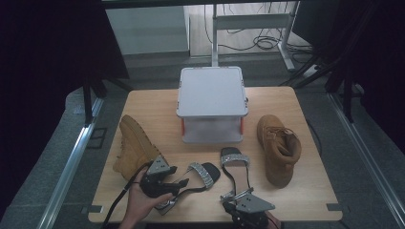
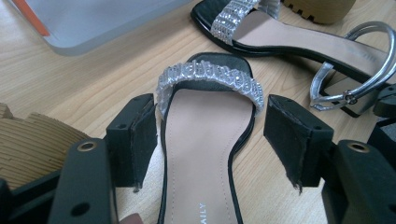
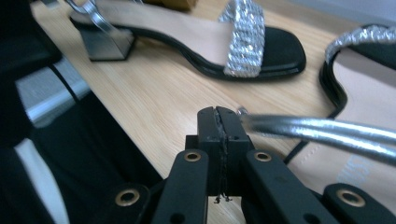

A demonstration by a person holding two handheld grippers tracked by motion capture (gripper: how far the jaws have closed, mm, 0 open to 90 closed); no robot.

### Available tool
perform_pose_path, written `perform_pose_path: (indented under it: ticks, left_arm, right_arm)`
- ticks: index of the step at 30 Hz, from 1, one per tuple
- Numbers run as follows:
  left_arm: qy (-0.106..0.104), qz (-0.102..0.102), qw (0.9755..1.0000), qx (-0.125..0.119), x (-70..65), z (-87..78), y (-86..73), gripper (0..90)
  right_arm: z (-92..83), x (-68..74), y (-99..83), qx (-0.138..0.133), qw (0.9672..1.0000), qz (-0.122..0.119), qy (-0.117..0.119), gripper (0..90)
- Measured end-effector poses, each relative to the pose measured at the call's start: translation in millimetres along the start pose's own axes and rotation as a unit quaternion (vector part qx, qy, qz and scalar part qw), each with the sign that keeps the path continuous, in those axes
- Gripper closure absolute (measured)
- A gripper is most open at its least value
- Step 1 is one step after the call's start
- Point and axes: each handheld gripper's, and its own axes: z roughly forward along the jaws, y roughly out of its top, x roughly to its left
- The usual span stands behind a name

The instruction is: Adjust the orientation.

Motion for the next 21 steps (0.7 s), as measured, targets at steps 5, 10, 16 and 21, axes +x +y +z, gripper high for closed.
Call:
perform_pose_path:
  ticks: [5,10,16,21]
  left_arm:
    - [0.000,0.001,1.0000,0.004,-0.1,1.4,-0.5,34.7]
    - [0.001,0.002,1.0000,0.004,0.1,1.2,-0.8,34.6]
    - [0.003,0.000,1.0000,0.003,1.4,0.6,-1.1,34.4]
    - [0.001,0.001,1.0000,0.009,0.6,3.7,-1.9,34.4]
  right_arm:
    - [2.0,-5.8,-4.6,0.011,0.9999,0.011,-0.006,89.2]
    - [0.5,-9.4,-7.0,0.010,0.9998,0.016,-0.010,89.3]
    - [-3.9,-13.9,-9.8,0.009,0.9995,0.024,-0.015,89.4]
    - [-10.7,-20.4,-14.2,0.010,0.9990,0.030,-0.031,89.3]
